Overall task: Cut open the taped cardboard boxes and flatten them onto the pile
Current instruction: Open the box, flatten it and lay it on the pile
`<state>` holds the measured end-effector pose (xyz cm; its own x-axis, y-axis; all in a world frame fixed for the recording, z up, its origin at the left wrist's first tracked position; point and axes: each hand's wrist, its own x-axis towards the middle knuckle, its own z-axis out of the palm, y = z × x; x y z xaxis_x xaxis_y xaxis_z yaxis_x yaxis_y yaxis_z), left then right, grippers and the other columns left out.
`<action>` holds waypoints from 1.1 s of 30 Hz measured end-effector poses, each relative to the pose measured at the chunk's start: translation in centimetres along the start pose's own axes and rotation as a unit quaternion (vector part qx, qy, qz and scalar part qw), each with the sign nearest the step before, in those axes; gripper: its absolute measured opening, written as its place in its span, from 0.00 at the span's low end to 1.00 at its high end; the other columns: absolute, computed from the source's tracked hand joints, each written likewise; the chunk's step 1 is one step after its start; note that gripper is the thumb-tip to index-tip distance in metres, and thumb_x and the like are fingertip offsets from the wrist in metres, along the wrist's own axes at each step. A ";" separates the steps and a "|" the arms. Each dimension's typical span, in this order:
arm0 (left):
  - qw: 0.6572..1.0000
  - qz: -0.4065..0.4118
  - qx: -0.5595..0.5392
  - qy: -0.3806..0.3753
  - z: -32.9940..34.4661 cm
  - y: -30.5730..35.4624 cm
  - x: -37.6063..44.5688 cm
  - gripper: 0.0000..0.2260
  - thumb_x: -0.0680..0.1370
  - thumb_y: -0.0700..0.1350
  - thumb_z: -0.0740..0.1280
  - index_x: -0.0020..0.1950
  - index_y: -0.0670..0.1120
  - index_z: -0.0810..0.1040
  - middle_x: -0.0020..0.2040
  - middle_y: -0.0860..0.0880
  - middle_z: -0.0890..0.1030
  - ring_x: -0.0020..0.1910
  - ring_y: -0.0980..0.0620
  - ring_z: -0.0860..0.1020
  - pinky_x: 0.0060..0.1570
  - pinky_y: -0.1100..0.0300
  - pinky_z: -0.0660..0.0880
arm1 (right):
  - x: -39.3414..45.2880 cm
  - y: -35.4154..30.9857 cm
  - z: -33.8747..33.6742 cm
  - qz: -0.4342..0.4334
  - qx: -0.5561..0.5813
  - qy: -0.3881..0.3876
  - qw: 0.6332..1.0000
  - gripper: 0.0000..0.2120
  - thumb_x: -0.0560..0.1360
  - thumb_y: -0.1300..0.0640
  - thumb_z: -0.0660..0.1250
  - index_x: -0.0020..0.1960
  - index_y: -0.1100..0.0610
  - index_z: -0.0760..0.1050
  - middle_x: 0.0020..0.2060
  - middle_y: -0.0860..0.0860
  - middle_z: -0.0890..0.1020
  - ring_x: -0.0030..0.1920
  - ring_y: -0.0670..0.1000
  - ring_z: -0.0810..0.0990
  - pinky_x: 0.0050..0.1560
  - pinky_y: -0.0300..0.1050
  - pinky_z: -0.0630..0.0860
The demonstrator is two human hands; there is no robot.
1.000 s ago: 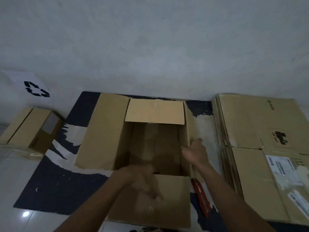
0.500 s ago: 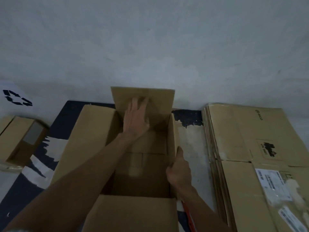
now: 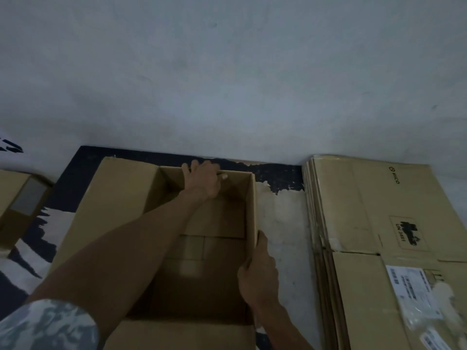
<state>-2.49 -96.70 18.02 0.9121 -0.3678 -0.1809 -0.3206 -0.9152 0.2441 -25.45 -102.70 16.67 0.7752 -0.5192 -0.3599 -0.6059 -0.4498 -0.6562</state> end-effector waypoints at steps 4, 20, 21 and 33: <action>1.000 -0.024 -0.005 -0.001 0.3 1.7 -2.2 0.25 0.82 0.53 0.61 0.76 0.45 0.62 0.80 0.39 0.52 0.79 0.36 0.47 0.75 0.37 0.40 | 0.1 0.3 -0.1 0.003 0.010 0.004 1.000 0.34 0.79 0.60 0.61 0.80 0.51 0.49 0.56 0.56 0.79 0.50 0.56 0.81 0.50 0.54 0.80; 0.823 -0.096 -0.532 -0.175 -1.5 4.2 -16.4 0.09 0.78 0.43 0.64 0.54 0.44 0.80 0.49 0.41 0.84 0.47 0.42 0.83 0.46 0.47 0.82 | -2.5 3.0 -5.9 0.094 0.362 -0.064 0.925 0.12 0.81 0.52 0.65 0.63 0.50 0.77 0.63 0.48 0.78 0.62 0.49 0.76 0.58 0.46 0.71; 0.815 -0.102 -0.547 -0.161 -2.9 3.1 -16.6 0.08 0.79 0.43 0.65 0.55 0.43 0.81 0.48 0.43 0.85 0.43 0.44 0.83 0.40 0.51 0.82 | -2.6 2.8 -5.5 0.117 0.349 -0.051 0.928 0.15 0.81 0.50 0.63 0.66 0.51 0.75 0.66 0.50 0.76 0.64 0.53 0.75 0.60 0.50 0.71; 0.719 -0.088 -0.687 -0.061 -13.2 -13.6 -20.8 0.11 0.76 0.47 0.66 0.49 0.40 0.80 0.41 0.42 0.82 0.36 0.44 0.82 0.38 0.49 0.80 | -5.8 -3.1 0.4 0.163 0.371 -0.201 0.892 0.27 0.66 0.47 0.79 0.58 0.60 0.79 0.53 0.59 0.84 0.53 0.60 0.82 0.48 0.52 0.79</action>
<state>-13.76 -74.39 31.01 0.8513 -0.3549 -0.3865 0.4286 0.0453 0.9024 -27.97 -98.00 20.56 0.6716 -0.1647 -0.7224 -0.6408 0.3604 -0.6779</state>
